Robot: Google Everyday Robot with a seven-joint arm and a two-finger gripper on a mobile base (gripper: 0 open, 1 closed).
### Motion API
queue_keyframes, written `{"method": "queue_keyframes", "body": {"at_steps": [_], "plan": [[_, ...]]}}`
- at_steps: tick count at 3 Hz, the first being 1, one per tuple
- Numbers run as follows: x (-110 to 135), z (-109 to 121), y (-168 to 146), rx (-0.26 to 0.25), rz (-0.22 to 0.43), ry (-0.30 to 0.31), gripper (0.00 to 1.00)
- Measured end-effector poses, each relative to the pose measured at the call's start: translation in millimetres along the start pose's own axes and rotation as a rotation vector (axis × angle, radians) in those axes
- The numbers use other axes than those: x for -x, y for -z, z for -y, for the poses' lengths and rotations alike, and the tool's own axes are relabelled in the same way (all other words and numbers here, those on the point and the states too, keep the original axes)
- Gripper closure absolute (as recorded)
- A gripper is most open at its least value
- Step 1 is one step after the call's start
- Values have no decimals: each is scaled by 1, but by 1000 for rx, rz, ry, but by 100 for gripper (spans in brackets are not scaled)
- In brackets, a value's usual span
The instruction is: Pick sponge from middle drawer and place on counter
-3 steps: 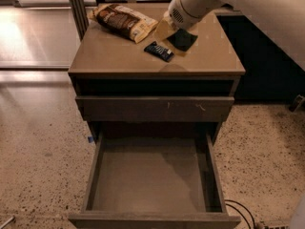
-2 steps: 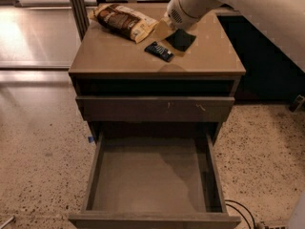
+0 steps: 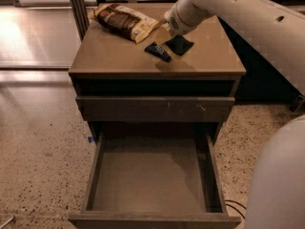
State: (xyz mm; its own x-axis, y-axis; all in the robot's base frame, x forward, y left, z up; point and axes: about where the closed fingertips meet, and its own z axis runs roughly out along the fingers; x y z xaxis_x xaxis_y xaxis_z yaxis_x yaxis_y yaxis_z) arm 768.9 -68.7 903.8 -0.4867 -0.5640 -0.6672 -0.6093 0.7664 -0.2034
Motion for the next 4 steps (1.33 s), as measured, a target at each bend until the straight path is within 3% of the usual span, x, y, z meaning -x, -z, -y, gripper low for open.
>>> {"method": "queue_keyframes", "body": {"at_steps": [1,2,3,4], "plan": [[1,12,-33,-11,-16,-39,100],[1,14,-37,-11,-17,-43,100],[-9,26,-45,-50,-71,-76,100],[-32,65,-50,-124,-141,-141,100]]}}
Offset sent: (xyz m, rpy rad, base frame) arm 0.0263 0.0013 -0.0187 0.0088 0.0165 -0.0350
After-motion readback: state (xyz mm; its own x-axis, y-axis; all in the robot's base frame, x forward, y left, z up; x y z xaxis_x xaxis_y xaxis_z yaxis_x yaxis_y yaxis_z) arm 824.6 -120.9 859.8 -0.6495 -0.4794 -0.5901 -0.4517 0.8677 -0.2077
